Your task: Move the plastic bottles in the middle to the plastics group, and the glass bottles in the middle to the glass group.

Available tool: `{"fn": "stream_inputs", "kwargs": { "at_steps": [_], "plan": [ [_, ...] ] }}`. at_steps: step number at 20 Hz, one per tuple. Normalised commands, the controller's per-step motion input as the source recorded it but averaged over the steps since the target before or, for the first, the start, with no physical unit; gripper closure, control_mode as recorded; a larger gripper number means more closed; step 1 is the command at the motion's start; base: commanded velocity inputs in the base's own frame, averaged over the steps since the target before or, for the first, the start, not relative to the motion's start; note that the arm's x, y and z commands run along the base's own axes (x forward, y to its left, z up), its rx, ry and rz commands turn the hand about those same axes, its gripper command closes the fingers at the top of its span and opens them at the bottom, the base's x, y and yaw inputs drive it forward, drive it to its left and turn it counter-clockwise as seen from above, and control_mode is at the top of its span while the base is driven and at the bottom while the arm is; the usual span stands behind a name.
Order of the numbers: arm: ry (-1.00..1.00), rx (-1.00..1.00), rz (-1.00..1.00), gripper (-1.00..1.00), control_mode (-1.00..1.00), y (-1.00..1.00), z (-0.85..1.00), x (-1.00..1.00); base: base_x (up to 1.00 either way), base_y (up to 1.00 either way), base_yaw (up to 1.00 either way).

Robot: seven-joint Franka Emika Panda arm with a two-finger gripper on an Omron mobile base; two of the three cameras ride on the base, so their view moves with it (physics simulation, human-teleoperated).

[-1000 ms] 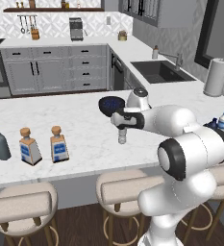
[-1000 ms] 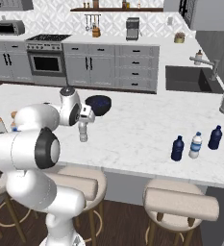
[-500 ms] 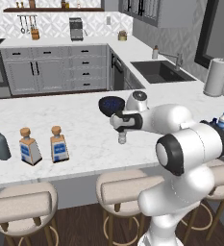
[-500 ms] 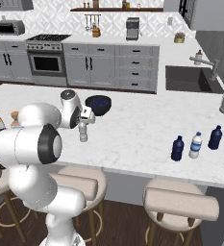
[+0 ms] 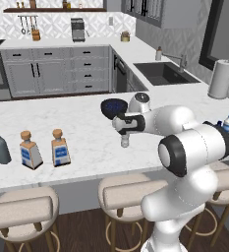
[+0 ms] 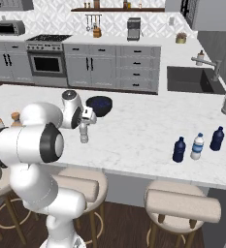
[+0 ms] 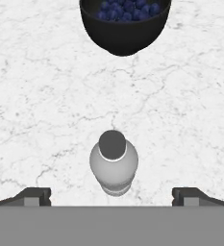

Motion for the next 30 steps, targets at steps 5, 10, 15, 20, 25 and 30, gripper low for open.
{"fn": "stream_inputs", "kwargs": {
  "at_steps": [5,10,15,20,25,30],
  "plan": [
    [0.15,0.0,0.0,-1.0,-1.0,0.0,0.0,0.11,0.0,0.0,0.0],
    [0.16,0.0,0.0,-1.0,-1.0,0.0,0.0,0.12,0.0,0.0,0.0],
    [0.04,0.0,0.0,-1.0,-1.0,0.0,-0.05,0.03,0.0,0.0,0.0],
    [0.0,0.0,0.0,-1.0,-1.0,0.0,-0.15,0.07,0.0,0.0,0.0],
    [0.0,0.0,0.0,-1.0,-1.0,0.0,-0.11,0.0,0.0,0.0,0.0],
    [0.0,0.0,0.0,-1.0,-1.0,0.01,-0.1,0.01,0.0,0.0,0.0]
  ]
}}
